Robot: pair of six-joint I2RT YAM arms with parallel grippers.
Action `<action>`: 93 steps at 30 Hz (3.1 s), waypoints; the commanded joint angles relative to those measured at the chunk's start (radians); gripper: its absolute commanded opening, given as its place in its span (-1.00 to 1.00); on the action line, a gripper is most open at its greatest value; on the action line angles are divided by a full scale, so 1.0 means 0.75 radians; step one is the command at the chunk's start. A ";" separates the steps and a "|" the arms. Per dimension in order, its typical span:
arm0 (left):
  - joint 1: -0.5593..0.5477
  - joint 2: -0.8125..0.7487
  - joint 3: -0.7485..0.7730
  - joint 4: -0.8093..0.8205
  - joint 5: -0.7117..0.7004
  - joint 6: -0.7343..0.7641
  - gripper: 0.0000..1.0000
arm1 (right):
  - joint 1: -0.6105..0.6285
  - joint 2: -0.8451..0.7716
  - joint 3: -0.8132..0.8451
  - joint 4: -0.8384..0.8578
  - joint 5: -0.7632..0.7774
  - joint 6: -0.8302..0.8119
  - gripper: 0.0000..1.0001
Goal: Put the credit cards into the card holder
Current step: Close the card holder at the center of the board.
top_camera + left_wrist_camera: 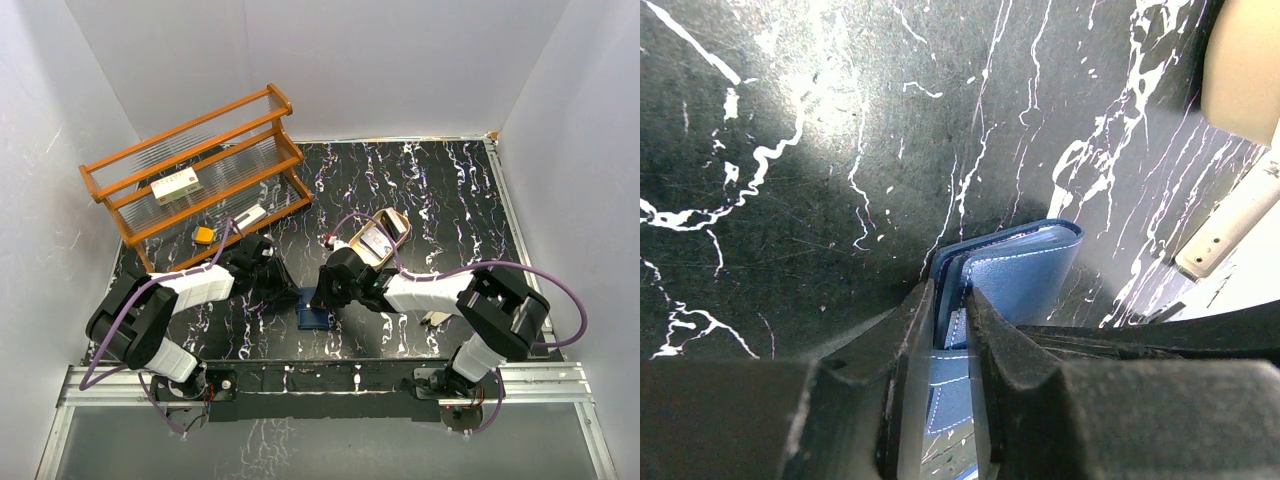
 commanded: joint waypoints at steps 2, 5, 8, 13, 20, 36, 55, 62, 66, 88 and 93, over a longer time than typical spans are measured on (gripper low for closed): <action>0.001 0.008 0.005 -0.123 -0.058 0.022 -0.62 | -0.001 0.050 0.045 -0.070 0.083 -0.037 -1.00; 0.001 -0.022 0.027 -0.143 -0.045 0.019 -0.59 | -0.002 0.061 0.059 -0.089 0.088 -0.040 -1.00; 0.001 -0.067 0.060 -0.175 -0.042 0.019 -0.56 | -0.001 0.068 0.068 -0.106 0.091 -0.043 -1.00; -0.006 -0.152 0.101 -0.239 -0.046 0.022 -0.55 | -0.003 0.075 0.087 -0.117 0.064 -0.032 -1.00; -0.034 -0.242 0.103 -0.285 -0.017 0.018 -0.89 | -0.009 0.078 0.145 -0.167 0.010 0.001 -1.00; -0.081 -0.075 -0.005 -0.001 0.174 -0.036 -1.00 | -0.029 0.120 0.132 -0.138 -0.047 0.051 -1.00; -0.119 -0.039 -0.005 -0.174 0.020 0.037 -1.00 | -0.030 0.159 0.108 -0.150 -0.038 0.055 -1.00; -0.144 -0.077 -0.045 -0.206 -0.040 0.052 -1.00 | -0.038 0.197 0.111 -0.217 -0.001 0.021 -1.00; -0.147 -0.080 -0.091 -0.183 -0.048 0.036 -1.00 | -0.038 0.288 0.164 -0.289 -0.036 -0.006 -1.00; -0.147 -0.224 0.071 -0.353 -0.167 0.040 -0.82 | -0.038 0.088 0.258 -0.391 0.078 -0.163 -0.60; -0.147 -0.296 0.190 -0.455 -0.233 0.057 -0.68 | -0.038 -0.012 0.284 -0.474 0.113 -0.198 -0.35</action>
